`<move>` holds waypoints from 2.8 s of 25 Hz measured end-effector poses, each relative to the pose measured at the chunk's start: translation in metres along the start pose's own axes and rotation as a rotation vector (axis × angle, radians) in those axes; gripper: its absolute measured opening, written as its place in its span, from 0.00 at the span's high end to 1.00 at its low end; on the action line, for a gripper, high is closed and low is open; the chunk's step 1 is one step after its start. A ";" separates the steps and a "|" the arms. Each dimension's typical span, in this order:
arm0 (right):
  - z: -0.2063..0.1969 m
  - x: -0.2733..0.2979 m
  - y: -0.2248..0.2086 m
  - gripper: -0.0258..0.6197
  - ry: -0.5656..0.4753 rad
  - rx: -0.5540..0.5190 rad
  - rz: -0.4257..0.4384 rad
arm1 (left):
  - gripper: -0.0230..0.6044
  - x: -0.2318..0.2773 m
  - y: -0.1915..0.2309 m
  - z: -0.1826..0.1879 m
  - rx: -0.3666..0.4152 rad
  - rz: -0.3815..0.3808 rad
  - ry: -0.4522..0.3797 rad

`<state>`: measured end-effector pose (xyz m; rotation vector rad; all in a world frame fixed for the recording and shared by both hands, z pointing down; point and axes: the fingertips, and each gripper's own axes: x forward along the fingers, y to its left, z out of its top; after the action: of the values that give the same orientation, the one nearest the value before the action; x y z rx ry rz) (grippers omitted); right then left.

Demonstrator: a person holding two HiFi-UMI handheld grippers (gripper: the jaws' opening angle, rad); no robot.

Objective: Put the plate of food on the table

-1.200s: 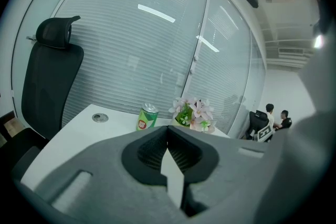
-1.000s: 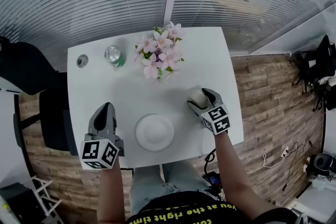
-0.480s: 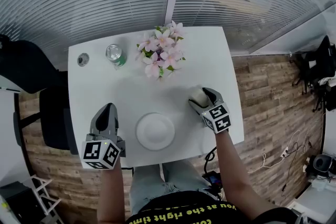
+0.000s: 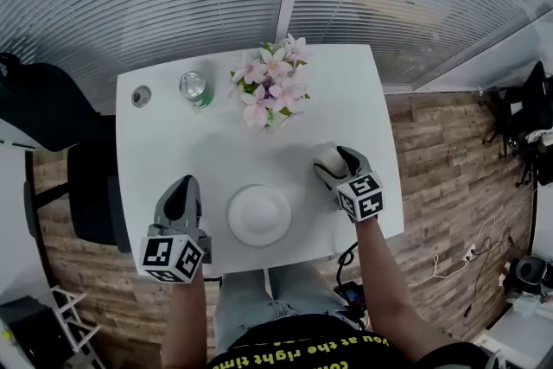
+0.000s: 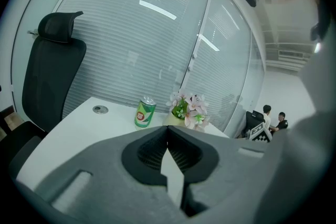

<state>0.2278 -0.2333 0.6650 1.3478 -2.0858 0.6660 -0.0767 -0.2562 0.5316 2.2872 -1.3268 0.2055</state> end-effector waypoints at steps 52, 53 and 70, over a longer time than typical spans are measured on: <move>0.163 -0.158 0.057 0.46 -0.358 -0.070 0.038 | 0.96 -0.087 -0.031 0.065 0.064 -0.003 -0.187; 0.165 -0.160 0.057 0.46 -0.365 -0.060 0.041 | 0.96 -0.089 -0.032 0.066 0.066 0.000 -0.190; 0.183 -0.184 0.078 0.46 -0.423 -0.072 0.079 | 0.96 -0.108 -0.031 0.067 0.062 0.016 -0.215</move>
<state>0.1829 -0.2079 0.3988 1.4692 -2.4780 0.3510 -0.1142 -0.1916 0.4239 2.4056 -1.4629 0.0047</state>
